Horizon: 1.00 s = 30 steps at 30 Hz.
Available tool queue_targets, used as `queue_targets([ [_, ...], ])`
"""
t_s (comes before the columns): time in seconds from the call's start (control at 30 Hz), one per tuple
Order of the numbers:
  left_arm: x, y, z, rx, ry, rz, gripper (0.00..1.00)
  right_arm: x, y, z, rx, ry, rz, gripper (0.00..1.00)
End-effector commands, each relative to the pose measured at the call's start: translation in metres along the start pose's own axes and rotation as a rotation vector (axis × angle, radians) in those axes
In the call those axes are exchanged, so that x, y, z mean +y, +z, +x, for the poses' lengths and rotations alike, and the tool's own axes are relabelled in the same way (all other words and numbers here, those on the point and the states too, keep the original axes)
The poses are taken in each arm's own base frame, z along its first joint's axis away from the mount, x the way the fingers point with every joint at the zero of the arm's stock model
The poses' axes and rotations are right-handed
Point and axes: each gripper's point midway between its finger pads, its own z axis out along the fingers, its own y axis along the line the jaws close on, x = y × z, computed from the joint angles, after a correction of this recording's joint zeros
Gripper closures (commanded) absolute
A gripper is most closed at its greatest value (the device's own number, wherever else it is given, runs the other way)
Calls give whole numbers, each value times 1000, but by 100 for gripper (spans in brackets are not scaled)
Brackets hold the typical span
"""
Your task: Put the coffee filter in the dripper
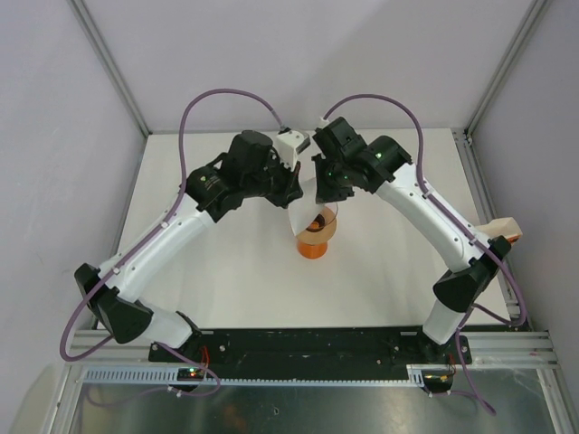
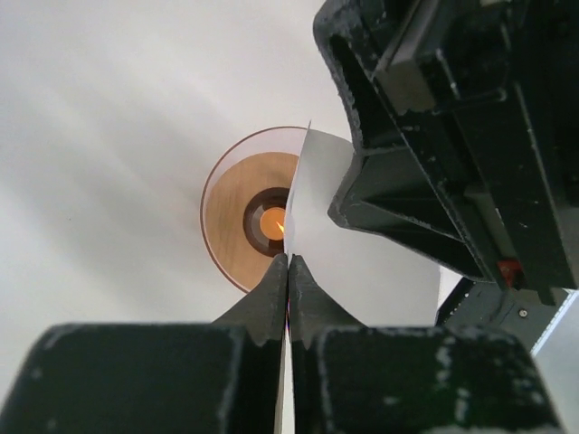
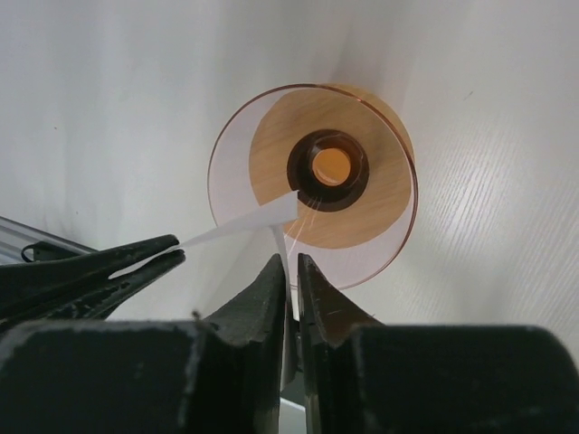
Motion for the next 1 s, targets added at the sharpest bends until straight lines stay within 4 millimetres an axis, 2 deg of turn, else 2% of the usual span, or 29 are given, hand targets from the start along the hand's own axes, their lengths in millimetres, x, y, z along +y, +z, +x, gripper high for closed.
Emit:
queue_targets([
  [0.0,-5,-5,-6,-28,-68,45,100,5,-12,-12,-84,-17,-50,79],
  [0.07,-4,-7,-8,-35,-98,44,100,3,-10,-12,-113,-6,-39,71],
  [0.13,-2,-9,-10,-42,-128,42,100,2,-11,-15,-157,11,-25,67],
  [0.4,7,-12,-23,-74,-250,39,100,12,-29,-22,-332,66,-49,64],
  [0.5,10,-10,-25,-78,-290,37,100,16,-38,-26,-400,79,-47,60],
  [0.63,10,-12,-31,-102,-318,37,100,25,-41,-25,-440,80,-67,54],
  [0.8,8,-17,-37,-126,-336,45,100,29,-35,-21,-435,86,-61,54],
  [0.97,9,-17,-38,-135,-345,38,100,42,-36,-19,-452,80,-44,55],
])
